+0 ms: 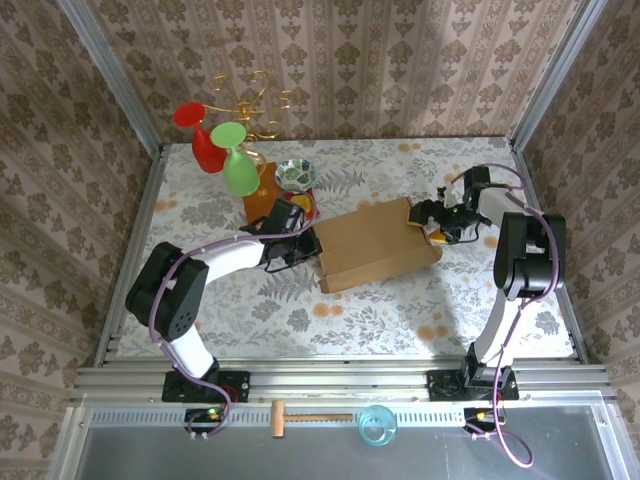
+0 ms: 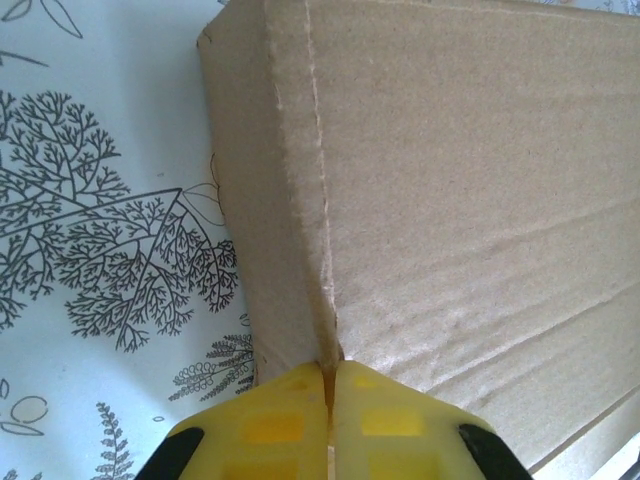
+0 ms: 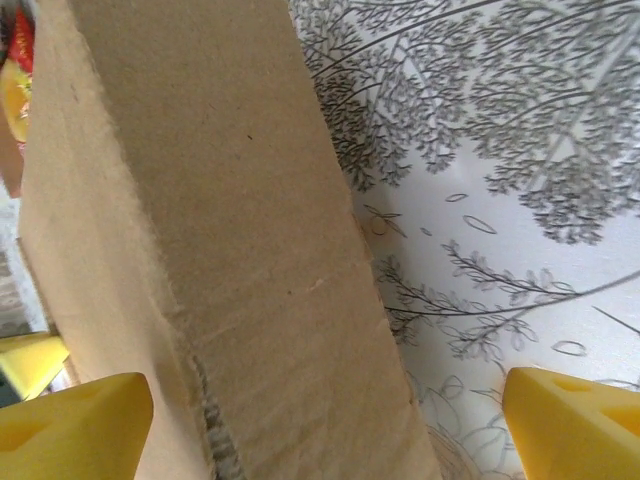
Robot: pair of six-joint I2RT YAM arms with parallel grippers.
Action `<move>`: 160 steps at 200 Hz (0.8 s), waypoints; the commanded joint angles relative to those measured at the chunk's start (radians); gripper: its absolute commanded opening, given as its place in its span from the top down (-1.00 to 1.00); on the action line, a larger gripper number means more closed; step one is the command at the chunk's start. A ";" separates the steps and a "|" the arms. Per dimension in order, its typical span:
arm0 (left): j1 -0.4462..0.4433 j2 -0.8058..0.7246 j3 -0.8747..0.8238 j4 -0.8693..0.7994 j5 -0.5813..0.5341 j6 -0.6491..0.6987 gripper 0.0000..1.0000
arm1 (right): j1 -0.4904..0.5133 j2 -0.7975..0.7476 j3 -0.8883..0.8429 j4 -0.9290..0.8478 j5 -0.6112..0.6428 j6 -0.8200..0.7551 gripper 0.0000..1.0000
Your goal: Fold the paper box
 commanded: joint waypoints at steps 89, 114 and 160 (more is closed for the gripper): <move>0.046 0.057 -0.051 -0.087 -0.061 0.071 0.87 | 0.041 0.029 -0.029 0.123 -0.311 0.045 -0.65; 0.055 0.067 -0.044 -0.076 -0.050 0.077 0.87 | 0.052 0.030 -0.030 0.127 -0.328 0.053 -0.54; 0.063 0.062 -0.037 -0.068 -0.047 0.091 0.78 | 0.059 0.002 -0.039 0.144 -0.360 0.094 -0.44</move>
